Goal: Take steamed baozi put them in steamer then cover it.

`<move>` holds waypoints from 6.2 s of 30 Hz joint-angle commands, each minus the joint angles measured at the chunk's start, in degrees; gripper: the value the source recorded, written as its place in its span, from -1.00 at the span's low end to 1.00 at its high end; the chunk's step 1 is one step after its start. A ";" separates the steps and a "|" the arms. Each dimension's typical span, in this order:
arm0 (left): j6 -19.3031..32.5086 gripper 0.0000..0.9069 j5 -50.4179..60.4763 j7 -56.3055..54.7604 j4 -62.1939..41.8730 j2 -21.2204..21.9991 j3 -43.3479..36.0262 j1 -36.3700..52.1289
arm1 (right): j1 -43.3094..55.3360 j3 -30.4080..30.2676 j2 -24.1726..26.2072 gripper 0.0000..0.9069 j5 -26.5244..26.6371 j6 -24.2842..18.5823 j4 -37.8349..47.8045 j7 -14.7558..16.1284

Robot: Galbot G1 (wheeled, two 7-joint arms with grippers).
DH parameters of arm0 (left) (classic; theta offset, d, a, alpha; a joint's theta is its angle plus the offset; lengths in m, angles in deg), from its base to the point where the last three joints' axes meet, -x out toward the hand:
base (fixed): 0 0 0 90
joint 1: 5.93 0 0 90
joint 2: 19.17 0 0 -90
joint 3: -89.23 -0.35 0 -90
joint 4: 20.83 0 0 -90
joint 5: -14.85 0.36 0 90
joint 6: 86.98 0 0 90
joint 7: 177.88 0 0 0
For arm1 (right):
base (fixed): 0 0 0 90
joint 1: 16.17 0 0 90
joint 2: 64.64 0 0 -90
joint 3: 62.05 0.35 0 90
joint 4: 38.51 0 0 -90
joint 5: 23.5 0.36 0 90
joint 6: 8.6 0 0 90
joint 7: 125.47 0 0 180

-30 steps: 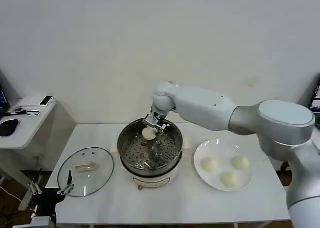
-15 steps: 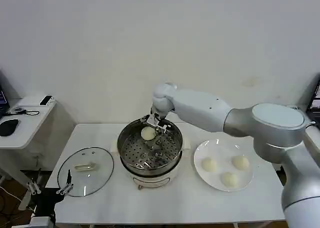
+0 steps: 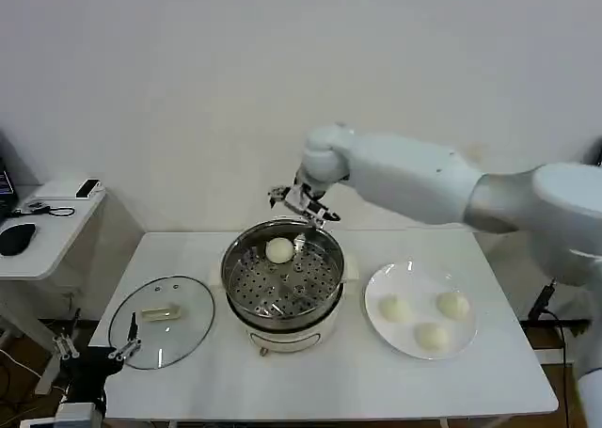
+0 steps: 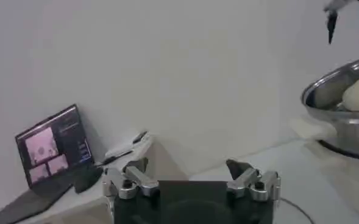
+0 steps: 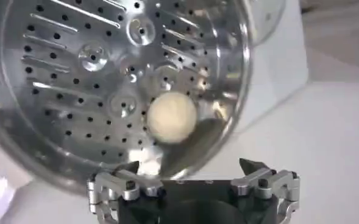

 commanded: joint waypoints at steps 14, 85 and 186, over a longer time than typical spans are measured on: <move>-2.61 1.00 -3.84 1.16 1.51 -3.97 -0.32 3.09 | -5.68 -3.45 43.59 1.00 6.23 24.68 -30.82 -2.87; -2.23 1.00 -1.91 1.00 0.73 -2.59 0.91 1.23 | -27.99 16.37 29.19 0.29 0.38 27.36 -10.78 -0.59; -1.89 1.00 -1.08 1.19 1.13 -3.43 -2.19 3.73 | -7.10 -1.49 48.98 1.00 5.26 26.66 -34.71 1.12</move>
